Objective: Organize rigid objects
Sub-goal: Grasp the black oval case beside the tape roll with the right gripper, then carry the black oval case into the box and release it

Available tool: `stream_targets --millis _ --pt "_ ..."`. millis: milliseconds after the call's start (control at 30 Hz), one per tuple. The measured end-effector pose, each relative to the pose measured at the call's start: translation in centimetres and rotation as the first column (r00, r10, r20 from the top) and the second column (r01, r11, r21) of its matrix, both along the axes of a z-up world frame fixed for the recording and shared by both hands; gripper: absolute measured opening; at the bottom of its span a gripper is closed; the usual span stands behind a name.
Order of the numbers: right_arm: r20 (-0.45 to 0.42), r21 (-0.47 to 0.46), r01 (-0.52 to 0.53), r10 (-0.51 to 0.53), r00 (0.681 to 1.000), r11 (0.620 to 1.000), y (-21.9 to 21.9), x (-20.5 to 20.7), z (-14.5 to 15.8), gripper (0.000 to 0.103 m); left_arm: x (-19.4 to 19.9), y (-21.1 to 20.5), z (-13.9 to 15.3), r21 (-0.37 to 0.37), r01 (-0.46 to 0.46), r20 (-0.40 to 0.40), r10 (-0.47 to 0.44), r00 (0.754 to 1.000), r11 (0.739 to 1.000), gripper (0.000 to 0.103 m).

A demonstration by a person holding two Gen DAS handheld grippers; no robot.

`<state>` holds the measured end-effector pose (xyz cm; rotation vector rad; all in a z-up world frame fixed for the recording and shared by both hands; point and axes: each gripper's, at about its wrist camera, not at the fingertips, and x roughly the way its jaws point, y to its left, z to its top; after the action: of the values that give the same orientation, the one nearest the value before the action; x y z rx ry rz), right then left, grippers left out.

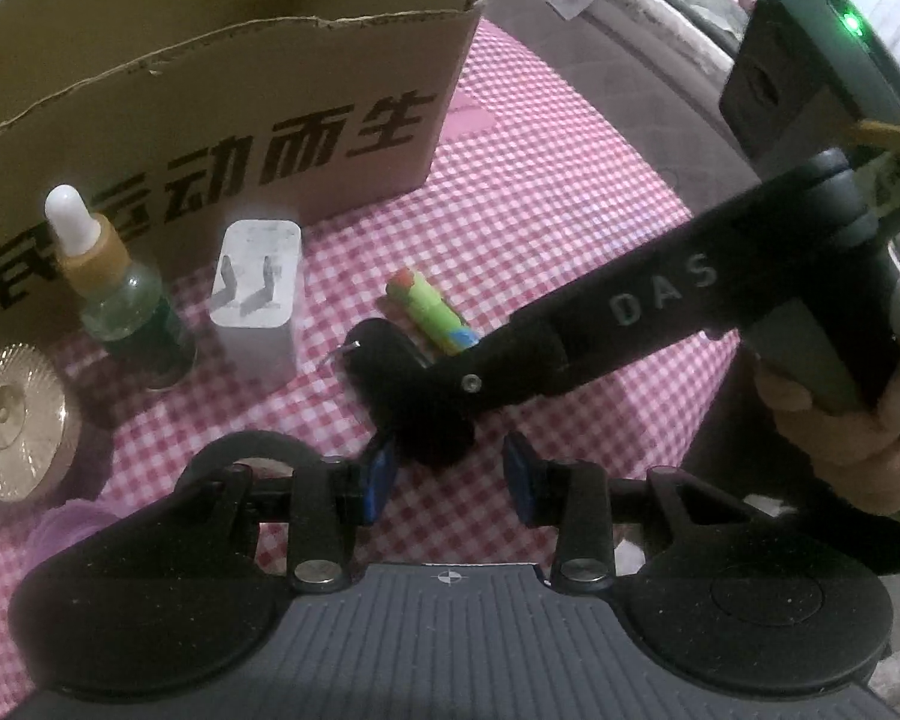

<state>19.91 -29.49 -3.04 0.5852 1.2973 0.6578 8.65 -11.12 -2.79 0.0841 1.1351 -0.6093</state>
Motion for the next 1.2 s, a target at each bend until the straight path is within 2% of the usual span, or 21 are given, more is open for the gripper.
stream_targets --millis 233,300,367,500,667,833,1000,1133,1200 --pt "0.025 -0.008 0.012 -0.012 1.000 1.000 0.6 0.8 0.0 0.031 1.1 -0.2 0.0 0.048 -0.022 0.037 0.020 0.999 0.999 0.035" --pt "0.034 -0.012 0.022 -0.022 0.999 1.000 0.5 1.0 -0.1 0.027 1.3 -0.1 0.1 0.052 -0.029 0.049 0.027 0.998 0.998 0.035" --pt "0.043 -0.019 0.030 -0.029 0.999 0.999 0.6 1.0 -0.2 0.017 1.3 0.2 0.2 0.057 -0.036 0.059 0.033 0.998 0.998 0.033" --pt "0.058 -0.025 0.053 -0.051 0.997 0.998 0.7 0.6 0.0 0.016 1.3 0.3 0.2 0.051 -0.032 0.064 0.029 0.998 0.998 0.030" --pt "0.085 -0.027 0.069 -0.067 0.994 0.997 0.4 -1.3 1.0 0.016 0.0 0.6 1.5 0.034 -0.025 0.100 0.021 0.995 0.999 0.030" --pt "0.165 -0.036 0.089 -0.082 0.983 0.995 0.4 -3.4 4.8 0.016 -1.5 1.1 4.8 0.004 -0.016 0.186 0.015 0.982 1.000 0.030" --pt "0.309 -0.026 0.087 -0.075 0.948 0.996 1.2 -4.2 10.5 0.016 -2.0 2.6 9.3 -0.013 -0.033 0.308 0.035 0.951 0.999 0.030" --pt "0.412 -0.012 0.038 -0.030 0.911 0.999 3.5 -2.7 14.2 0.016 -1.1 4.9 12.6 -0.015 -0.083 0.365 0.083 0.927 0.996 0.030" --pt "0.432 -0.001 0.008 -0.006 0.902 1.000 5.2 -1.1 15.4 0.016 0.0 6.1 13.6 -0.001 -0.116 0.373 0.108 0.922 0.993 0.030"
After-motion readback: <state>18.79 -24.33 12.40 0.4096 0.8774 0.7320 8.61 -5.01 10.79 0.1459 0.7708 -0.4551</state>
